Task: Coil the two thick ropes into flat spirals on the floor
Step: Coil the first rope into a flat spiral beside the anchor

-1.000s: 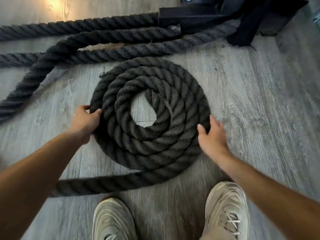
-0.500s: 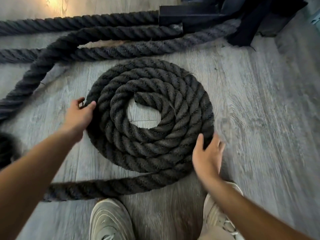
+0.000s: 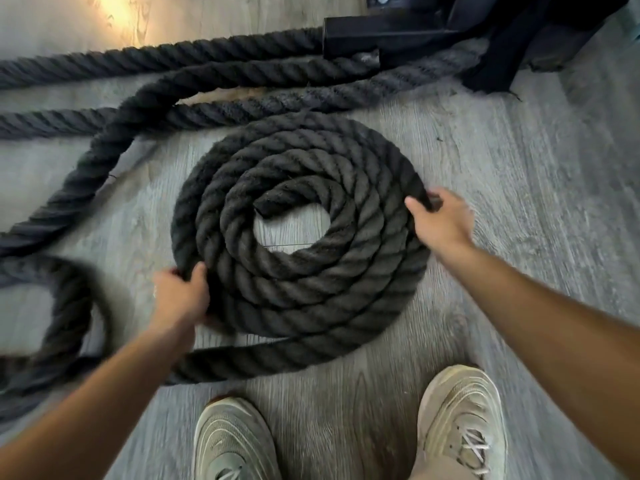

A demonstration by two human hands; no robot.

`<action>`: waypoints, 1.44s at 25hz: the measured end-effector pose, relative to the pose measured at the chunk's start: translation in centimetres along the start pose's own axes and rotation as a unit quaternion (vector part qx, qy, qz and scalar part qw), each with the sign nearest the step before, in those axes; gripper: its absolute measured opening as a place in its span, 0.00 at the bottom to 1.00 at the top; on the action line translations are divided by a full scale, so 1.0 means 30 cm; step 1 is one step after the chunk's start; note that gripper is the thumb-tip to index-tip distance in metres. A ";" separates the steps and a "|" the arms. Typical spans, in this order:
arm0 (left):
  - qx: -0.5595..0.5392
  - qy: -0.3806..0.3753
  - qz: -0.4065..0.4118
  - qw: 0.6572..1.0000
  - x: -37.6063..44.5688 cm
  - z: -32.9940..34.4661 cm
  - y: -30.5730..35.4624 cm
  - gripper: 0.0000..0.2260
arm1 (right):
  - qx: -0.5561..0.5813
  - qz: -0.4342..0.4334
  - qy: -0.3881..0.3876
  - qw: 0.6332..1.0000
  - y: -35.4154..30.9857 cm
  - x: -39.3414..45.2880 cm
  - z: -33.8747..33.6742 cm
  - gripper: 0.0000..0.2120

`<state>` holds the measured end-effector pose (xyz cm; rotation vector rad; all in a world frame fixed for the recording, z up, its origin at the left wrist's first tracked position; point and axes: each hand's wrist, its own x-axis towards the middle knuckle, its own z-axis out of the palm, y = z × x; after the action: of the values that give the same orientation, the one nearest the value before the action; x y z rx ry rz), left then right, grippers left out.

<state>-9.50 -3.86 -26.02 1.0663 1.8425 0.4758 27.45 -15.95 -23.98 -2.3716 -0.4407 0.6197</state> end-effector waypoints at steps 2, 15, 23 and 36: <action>-0.033 -0.041 -0.074 0.996 -0.097 -0.006 -0.079 0.23 | 0.010 0.013 0.029 0.999 -0.049 0.074 0.005 0.21; 0.157 -0.003 0.124 0.980 0.204 0.041 0.308 0.23 | -0.008 0.072 -0.024 0.997 0.137 -0.514 0.061 0.33; 0.017 0.005 -0.043 0.999 -0.089 0.040 0.042 0.28 | -0.076 -0.045 0.005 0.996 0.020 0.008 -0.037 0.21; 0.045 0.074 -0.110 0.990 -0.001 0.155 0.171 0.39 | 0.011 0.080 -0.019 0.997 0.183 -0.575 0.085 0.33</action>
<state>-3.08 -1.58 -24.80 0.8930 2.1025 0.3507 12.55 -26.55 -23.82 -2.3921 -0.2607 0.7393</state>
